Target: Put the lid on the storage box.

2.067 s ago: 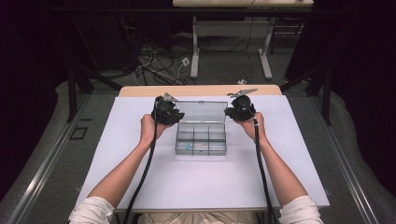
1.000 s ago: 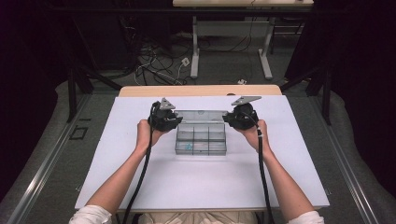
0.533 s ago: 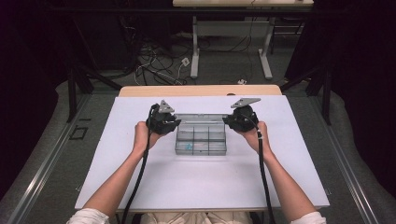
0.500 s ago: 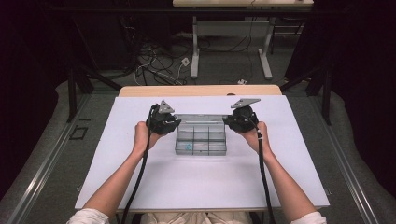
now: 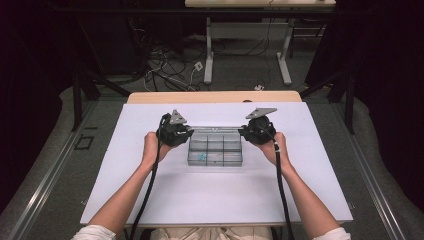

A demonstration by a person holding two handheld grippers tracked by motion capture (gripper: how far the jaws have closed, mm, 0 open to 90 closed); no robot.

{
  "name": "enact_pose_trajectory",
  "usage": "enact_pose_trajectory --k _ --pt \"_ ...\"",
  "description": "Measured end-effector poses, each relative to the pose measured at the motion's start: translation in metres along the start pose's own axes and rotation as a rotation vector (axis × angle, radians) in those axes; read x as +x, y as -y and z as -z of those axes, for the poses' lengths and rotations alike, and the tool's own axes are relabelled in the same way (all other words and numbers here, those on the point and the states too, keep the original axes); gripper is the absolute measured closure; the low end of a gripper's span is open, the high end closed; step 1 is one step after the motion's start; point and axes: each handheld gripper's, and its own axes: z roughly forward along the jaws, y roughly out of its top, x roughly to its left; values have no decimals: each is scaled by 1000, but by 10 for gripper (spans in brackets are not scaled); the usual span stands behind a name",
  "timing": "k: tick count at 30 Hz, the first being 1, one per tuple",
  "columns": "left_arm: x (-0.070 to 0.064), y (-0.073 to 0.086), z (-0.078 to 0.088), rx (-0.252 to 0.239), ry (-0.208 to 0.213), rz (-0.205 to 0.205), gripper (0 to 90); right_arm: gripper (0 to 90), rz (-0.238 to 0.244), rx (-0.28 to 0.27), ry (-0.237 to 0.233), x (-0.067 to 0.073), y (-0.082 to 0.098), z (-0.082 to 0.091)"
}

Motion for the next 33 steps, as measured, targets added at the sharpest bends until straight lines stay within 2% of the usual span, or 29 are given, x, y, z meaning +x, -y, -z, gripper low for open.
enact_pose_trajectory --k 5,7,8,14,20,22,24,29,30,31,33 --pt "-1 0 -1 -6 -3 -7 717 756 13 16 10 2 2 1" --pt "-1 0 0 7 5 -11 717 754 24 34 13 3 2 2" --pt "-2 1 -1 -5 0 -4 717 754 24 30 16 4 2 1" --pt "-3 2 0 11 2 -16 716 748 30 39 20 6 3 2" --pt "-4 3 1 21 13 -12 707 737 28 56 25 9 6 2" --pt "-4 3 2 40 21 -23 706 734 31 60 24 10 7 2" --pt "-5 4 0 27 12 -19 705 730 30 62 23 11 7 2" --pt "-4 6 0 42 24 -28 690 716 43 67 20 12 10 2" --pt "-4 7 0 45 27 -30 685 714 44 86 14 12 11 3" --pt "-4 7 0 47 30 -33 683 712 47 71 17 12 12 2" --pt "-5 8 -1 50 34 -27 677 707 51 76 13 12 13 2"
